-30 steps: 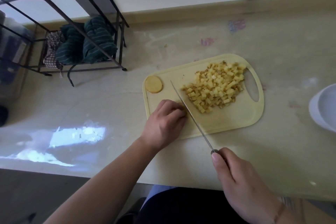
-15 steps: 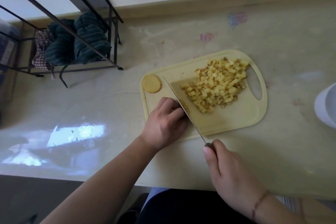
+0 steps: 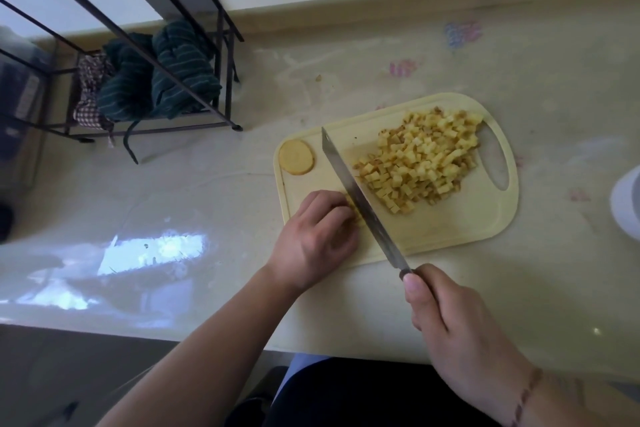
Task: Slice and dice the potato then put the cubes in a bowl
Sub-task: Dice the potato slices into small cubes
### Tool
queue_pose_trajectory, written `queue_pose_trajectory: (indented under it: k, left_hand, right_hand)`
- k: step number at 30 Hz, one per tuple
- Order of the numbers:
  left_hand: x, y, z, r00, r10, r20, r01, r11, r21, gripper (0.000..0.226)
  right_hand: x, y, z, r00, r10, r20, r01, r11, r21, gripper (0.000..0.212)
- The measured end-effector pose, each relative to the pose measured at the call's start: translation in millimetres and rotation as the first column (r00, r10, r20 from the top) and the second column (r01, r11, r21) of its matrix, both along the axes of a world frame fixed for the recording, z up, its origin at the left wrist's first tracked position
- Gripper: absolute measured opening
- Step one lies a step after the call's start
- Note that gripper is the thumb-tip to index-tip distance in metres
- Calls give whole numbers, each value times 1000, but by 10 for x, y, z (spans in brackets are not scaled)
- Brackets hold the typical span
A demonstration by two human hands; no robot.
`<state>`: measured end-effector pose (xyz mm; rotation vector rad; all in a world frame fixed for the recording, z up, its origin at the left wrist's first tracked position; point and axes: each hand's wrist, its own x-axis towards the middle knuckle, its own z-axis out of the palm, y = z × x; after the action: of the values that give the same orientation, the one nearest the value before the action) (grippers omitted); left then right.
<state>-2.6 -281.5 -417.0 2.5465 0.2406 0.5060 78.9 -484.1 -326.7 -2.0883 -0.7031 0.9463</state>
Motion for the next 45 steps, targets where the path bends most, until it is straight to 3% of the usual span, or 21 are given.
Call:
queue_pose_trajectory:
  k: [5,14,22,29,33,45]
  left_hand:
    - [8,28,-66,1000,-12,22,10,998,59,12]
    - [41,21,-95,999,0,47,-3,998,66,12]
    - [45,33,-57,999,-8,35,7,999,34,13]
    - [-39,45,20,999,-23,26,23,1000,-8,19]
    - [-40,60,42,998,-66,13,66,998,1,16]
    - [-42,89,-18,997,-75,21,75,997,12,10]
  right_hand:
    - [-60,-18,44,997,54,58,-52,998,-20,42]
    - [-136,-52,5,998,67,7,-66,995,-76,41]
    - [-12,72,-141,993,-4,117,12,998,-68,43]
    - [-7,11,-24,1000,-28,3,28,1000,7,38]
    - [-60,-7,23,1000,8,13,-9,1000,3,50]
    - [-140,-24,136,999,41,-25,-42,998,-36,39]
